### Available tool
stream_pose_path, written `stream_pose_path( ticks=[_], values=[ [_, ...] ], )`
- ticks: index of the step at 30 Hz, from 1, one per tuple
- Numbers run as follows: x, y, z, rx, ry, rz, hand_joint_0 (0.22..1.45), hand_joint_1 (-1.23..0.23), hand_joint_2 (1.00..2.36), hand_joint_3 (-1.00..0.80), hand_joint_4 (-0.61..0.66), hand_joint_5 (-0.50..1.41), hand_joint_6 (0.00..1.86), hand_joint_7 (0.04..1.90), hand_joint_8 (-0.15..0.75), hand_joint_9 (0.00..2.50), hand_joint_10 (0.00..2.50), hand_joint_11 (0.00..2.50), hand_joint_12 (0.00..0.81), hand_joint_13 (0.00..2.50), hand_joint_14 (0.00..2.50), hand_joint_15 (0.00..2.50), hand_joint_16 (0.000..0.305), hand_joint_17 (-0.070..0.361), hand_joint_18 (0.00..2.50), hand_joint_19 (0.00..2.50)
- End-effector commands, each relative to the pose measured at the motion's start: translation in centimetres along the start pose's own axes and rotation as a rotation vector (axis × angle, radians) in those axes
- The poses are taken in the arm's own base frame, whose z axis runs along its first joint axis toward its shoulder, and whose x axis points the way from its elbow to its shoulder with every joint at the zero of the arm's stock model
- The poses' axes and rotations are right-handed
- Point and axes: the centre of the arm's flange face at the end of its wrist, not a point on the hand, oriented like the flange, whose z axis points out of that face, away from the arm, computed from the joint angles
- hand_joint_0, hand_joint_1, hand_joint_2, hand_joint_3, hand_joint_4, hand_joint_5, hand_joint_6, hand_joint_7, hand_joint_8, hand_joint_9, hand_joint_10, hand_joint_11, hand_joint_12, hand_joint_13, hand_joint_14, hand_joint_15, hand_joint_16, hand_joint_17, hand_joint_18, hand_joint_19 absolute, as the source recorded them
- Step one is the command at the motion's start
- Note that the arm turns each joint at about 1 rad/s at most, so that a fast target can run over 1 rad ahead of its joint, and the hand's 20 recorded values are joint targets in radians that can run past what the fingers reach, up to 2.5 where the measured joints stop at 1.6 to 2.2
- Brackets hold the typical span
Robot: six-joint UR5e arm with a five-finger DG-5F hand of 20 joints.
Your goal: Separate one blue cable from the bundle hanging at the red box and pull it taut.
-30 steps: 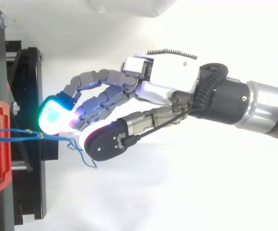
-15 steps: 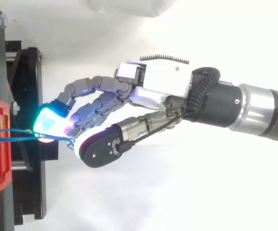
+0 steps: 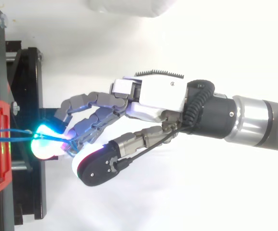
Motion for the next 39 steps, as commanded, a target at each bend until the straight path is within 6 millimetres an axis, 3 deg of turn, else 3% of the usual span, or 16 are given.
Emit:
stream_pose_path(
  ticks=[1,30,39],
  values=[
    [0.1,0.0,0.0,-0.004,0.004,0.000,0.60,-0.67,1.00,-0.50,0.28,-0.18,0.50,0.81,0.305,0.72,0.01,0.34,0.309,0.79,0.01,0.35,0.035,0.078,0.76,0.40],
    [0.1,1.8,1.2,-0.048,0.014,-0.030,0.62,-0.66,1.00,-0.47,0.30,-0.16,0.50,0.88,0.311,0.78,0.01,0.39,0.318,0.92,0.02,0.45,0.033,0.075,0.79,0.42],
    [0.1,2.2,1.2,-0.049,0.015,-0.031,0.62,-0.66,1.00,-0.47,0.31,-0.16,0.50,0.91,0.313,0.85,0.01,0.52,0.323,0.94,0.02,0.47,0.033,0.074,0.79,0.42]
  ],
)
